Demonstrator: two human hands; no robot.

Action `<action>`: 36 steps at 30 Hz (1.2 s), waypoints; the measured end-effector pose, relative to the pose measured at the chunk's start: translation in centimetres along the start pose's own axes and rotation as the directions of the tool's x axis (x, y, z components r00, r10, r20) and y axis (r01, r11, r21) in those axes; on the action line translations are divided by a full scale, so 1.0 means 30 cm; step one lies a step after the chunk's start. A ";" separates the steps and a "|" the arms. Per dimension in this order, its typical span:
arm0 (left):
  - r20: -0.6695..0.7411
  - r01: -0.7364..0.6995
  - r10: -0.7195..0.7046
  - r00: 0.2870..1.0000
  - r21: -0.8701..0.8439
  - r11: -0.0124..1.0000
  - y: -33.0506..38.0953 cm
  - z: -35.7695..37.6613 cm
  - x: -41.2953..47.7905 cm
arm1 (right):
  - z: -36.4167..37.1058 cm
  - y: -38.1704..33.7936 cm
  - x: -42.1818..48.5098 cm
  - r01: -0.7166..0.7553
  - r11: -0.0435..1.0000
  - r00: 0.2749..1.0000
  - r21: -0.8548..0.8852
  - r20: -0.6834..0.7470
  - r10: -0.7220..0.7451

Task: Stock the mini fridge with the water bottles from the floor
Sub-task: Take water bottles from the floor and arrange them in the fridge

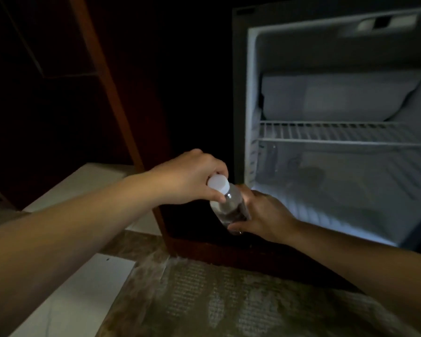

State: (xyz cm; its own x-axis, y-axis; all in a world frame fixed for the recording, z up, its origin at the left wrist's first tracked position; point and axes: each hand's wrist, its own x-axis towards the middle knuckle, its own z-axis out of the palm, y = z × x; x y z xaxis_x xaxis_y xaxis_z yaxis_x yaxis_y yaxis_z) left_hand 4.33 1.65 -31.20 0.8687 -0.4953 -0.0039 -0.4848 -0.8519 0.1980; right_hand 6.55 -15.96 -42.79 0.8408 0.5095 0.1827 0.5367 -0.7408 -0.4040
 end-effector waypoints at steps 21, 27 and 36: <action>-0.279 0.015 -0.226 0.933 -0.598 0.802 0.160 0.380 0.488 | -0.005 0.427 -0.032 -0.362 0.906 0.885 0.217 -0.226 0.408; -0.188 0.069 -0.315 0.930 -0.753 0.654 0.131 0.476 0.515 | 0.059 0.431 0.020 -0.401 0.808 0.846 0.431 -0.164 0.507; -0.013 0.192 -0.450 0.893 -0.894 0.406 0.112 0.583 0.524 | 0.088 0.447 0.090 -0.411 0.805 0.813 0.427 -0.228 0.536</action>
State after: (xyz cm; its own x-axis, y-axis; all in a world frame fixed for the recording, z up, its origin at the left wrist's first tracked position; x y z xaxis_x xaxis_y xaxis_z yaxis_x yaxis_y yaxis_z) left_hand 14.57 -11.98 -47.76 0.9952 -0.0565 -0.0798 0.0602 -0.2886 0.9556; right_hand 15.83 -23.36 -50.09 0.9872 -0.0824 0.1365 0.0567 -0.6188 -0.7835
